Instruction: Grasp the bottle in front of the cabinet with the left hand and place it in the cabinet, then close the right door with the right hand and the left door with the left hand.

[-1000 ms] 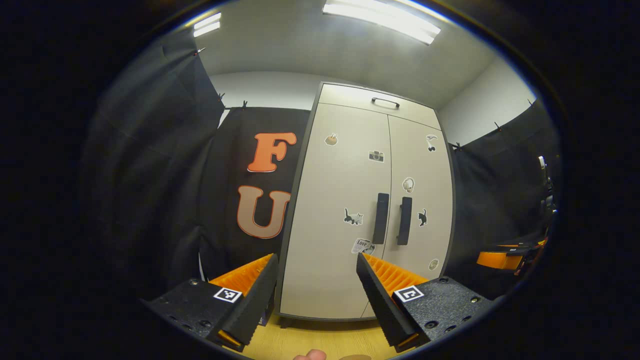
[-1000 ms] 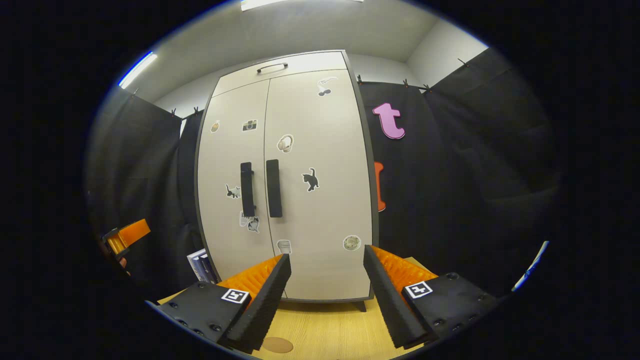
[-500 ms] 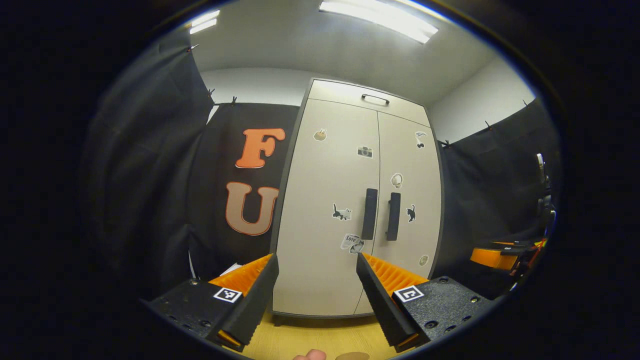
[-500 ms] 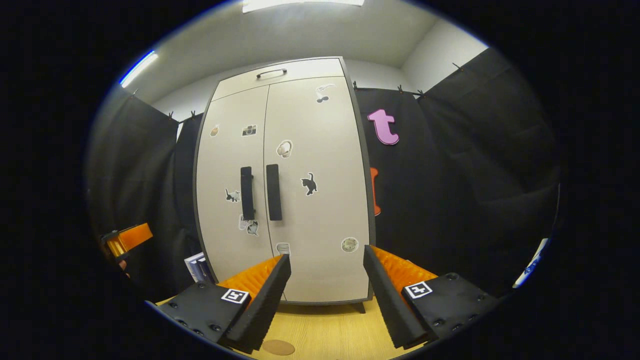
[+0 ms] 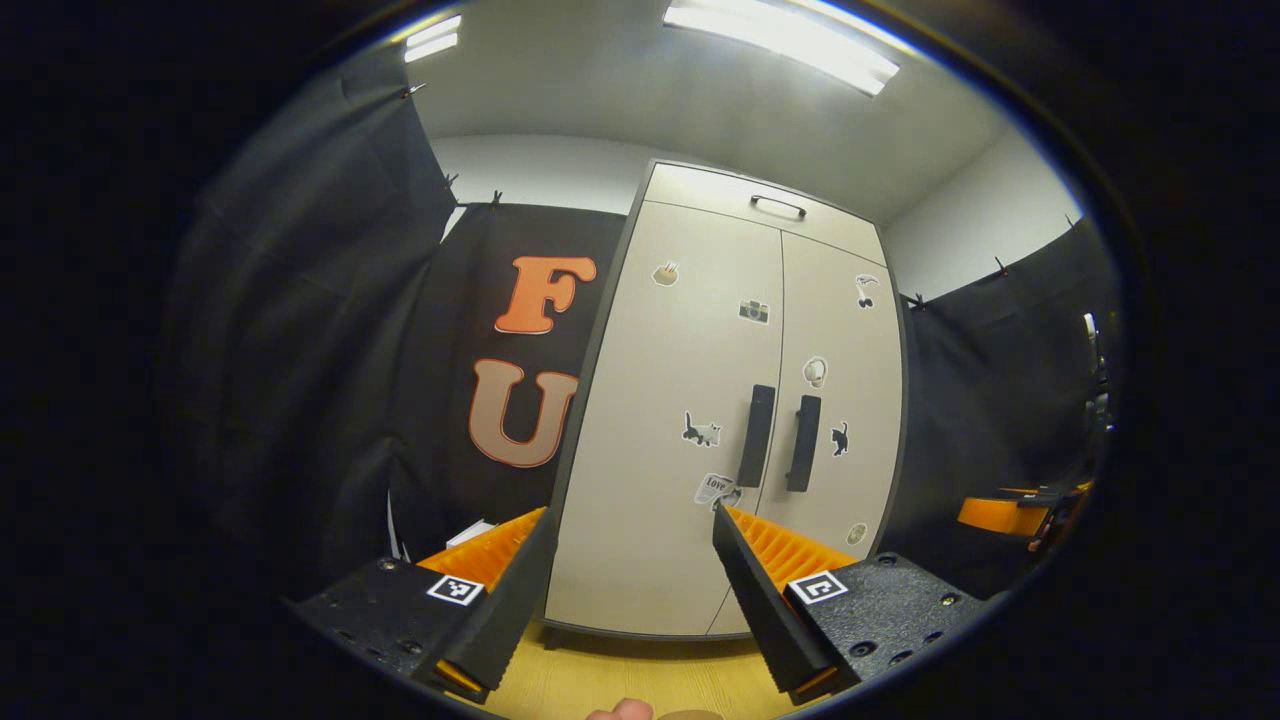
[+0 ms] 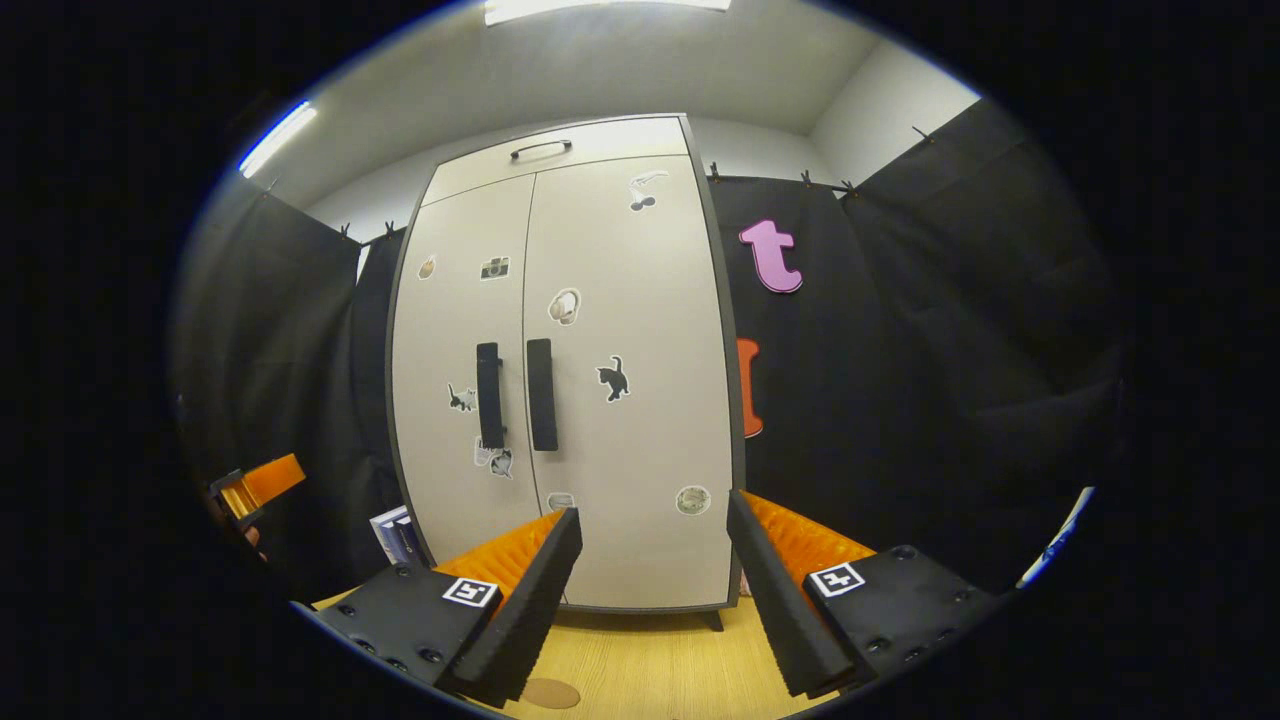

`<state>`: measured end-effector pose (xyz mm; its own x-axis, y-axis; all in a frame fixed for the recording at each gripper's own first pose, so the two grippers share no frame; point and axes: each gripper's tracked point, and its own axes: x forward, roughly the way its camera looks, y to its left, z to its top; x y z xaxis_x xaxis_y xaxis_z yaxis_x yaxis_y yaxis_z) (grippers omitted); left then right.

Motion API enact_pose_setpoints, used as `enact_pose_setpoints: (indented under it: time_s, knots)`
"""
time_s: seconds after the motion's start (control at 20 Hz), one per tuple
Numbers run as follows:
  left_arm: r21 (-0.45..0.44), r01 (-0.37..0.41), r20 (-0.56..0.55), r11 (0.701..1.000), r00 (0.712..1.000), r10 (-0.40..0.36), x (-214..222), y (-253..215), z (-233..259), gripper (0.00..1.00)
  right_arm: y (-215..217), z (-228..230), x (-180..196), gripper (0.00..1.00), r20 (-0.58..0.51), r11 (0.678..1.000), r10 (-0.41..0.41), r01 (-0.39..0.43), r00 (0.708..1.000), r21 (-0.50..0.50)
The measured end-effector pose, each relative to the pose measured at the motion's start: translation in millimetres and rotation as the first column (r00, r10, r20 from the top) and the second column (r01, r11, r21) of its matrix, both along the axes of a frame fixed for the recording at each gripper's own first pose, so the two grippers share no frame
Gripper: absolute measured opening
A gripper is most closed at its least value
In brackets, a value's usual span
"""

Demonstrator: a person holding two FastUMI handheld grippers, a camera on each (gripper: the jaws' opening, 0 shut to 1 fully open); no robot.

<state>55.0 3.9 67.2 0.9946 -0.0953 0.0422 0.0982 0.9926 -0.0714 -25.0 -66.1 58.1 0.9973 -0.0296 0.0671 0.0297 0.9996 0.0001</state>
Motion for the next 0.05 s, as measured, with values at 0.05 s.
enact_pose_setpoints:
  time_s: [0.05]
  knots:
    - [0.001,0.007,-0.001,1.0,1.0,-0.007,0.2,0.7,0.2,0.95,2.2,-0.2,-1.6,0.87,0.005,1.0,-0.003,0.003,1.0,0.001]
